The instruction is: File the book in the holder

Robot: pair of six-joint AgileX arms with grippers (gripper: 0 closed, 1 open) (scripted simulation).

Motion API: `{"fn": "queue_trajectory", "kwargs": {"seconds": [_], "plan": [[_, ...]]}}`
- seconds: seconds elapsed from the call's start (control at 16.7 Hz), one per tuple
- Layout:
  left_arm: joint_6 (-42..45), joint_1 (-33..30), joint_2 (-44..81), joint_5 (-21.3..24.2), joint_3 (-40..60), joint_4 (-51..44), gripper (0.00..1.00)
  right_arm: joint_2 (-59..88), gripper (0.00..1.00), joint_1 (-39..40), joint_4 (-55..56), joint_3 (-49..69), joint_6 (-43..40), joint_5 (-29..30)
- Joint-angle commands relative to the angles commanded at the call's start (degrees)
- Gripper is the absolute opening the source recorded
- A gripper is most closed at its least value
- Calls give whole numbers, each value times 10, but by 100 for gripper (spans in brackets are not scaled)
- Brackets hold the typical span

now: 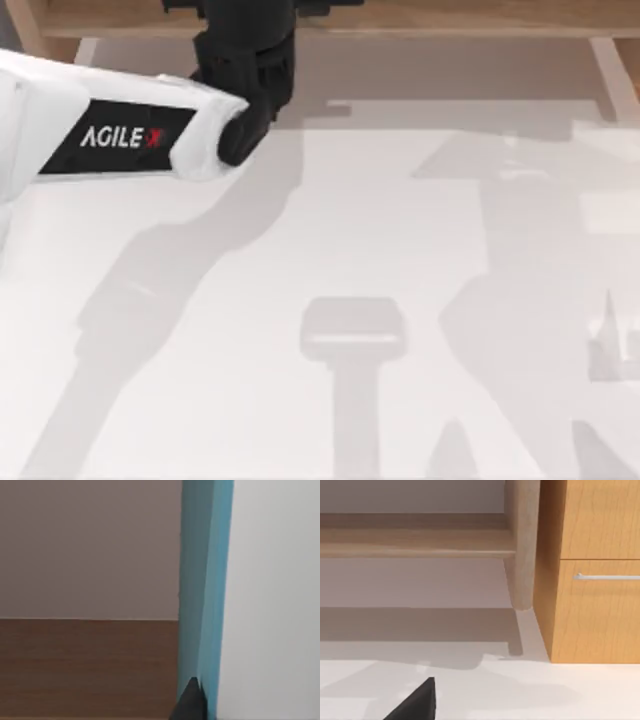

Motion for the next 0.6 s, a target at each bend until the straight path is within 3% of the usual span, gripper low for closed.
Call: {"fn": "queue_trajectory", "kwargs": {"seconds": [0.6], "plan": [[1, -2, -7, 0, 5, -12, 0, 0, 100, 0, 0, 0, 0, 0]]}}
